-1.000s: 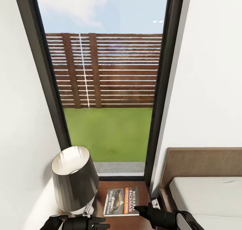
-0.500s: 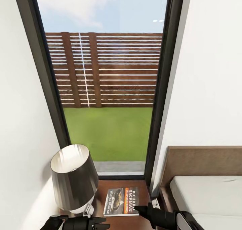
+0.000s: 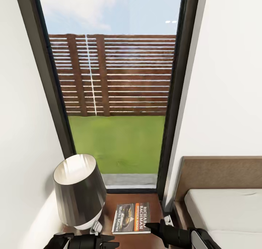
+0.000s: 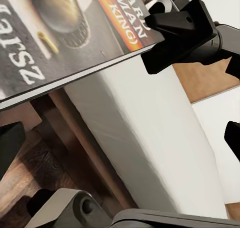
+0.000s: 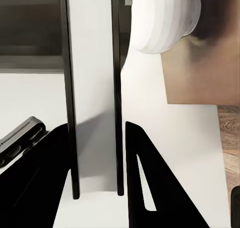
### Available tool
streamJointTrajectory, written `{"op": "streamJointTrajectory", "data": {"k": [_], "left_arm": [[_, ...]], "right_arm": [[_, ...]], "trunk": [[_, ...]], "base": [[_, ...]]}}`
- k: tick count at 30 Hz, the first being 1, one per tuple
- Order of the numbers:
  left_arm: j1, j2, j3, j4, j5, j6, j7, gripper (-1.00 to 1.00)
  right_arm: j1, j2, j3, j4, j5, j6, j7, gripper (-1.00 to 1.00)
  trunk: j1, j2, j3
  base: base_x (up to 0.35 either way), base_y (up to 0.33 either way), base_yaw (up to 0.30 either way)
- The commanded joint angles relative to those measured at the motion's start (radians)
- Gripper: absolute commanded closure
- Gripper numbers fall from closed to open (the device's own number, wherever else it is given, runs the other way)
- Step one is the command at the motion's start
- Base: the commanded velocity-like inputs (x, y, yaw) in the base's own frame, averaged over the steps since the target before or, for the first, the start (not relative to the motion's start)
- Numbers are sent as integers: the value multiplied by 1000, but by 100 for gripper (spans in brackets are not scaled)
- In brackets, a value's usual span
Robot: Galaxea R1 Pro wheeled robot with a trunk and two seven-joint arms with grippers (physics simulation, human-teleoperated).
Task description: In the bedroom, move the book from the bed onto either nightstand, and place the two sandals side by side next to the bed.
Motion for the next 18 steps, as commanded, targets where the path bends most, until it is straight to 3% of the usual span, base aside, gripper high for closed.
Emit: {"op": "streamJointTrajectory", "data": {"k": [1,18], "left_arm": [[-1,0,3,0,-2,11,-3,-100],[-1,0,3,0,-2,11,-1,-100]], "right_arm": [[-1,-1,5,0,-8,5,-1,100],[-1,-1,4,-1,-8,5,-1,100]], "trunk": [[4,-8,-4],[69,-127,-58]], "base": [[0,0,0],[0,0,0]]}}
